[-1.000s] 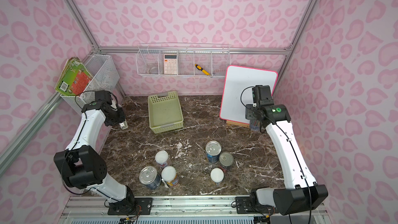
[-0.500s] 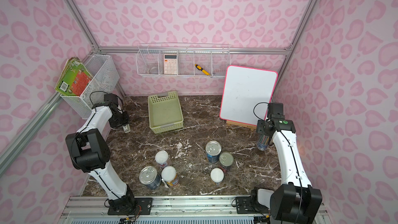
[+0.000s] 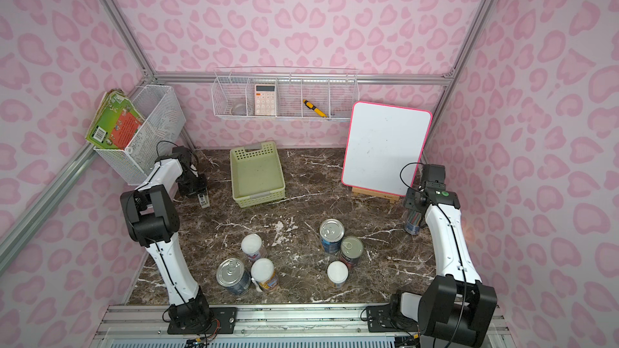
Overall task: Put the canned food in the basket
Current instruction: Place the distractor at the center of the board.
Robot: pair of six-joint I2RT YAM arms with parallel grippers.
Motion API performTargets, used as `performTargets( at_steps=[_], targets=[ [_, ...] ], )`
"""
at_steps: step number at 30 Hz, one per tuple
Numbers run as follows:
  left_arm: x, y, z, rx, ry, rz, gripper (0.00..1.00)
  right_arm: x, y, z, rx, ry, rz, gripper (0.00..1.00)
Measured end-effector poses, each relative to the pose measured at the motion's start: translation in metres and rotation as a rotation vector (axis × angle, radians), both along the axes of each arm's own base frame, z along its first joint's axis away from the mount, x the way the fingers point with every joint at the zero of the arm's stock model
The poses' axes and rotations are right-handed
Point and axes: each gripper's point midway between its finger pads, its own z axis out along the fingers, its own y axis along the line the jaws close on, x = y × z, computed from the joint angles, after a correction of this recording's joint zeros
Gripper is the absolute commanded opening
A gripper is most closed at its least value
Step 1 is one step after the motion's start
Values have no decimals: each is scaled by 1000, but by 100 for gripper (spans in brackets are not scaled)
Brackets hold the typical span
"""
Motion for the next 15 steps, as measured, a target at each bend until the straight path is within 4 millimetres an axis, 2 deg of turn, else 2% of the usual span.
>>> performTargets(
  at_steps=[1, 4, 6, 7, 10, 15],
  targets=[
    [-2, -1, -2, -3, 11, 2, 13, 1, 0, -1, 1, 0, 0, 46],
    [-2, 1, -5, 2, 17, 3, 33, 3, -1, -3, -1, -3, -5, 50],
    [0, 1, -10, 1, 23, 3, 50, 4, -2, -4, -3, -9, -7, 64],
    [0, 2, -12, -1, 27, 4, 54, 5, -2, -4, -5, -11, -8, 70],
    [1, 1, -19, -11, 38, 7, 58, 6, -4, -4, -13, -18, -14, 83],
    [2, -4, -18, -36, 31, 3, 62, 5, -7, -1, -23, -24, -22, 90]
  ],
)
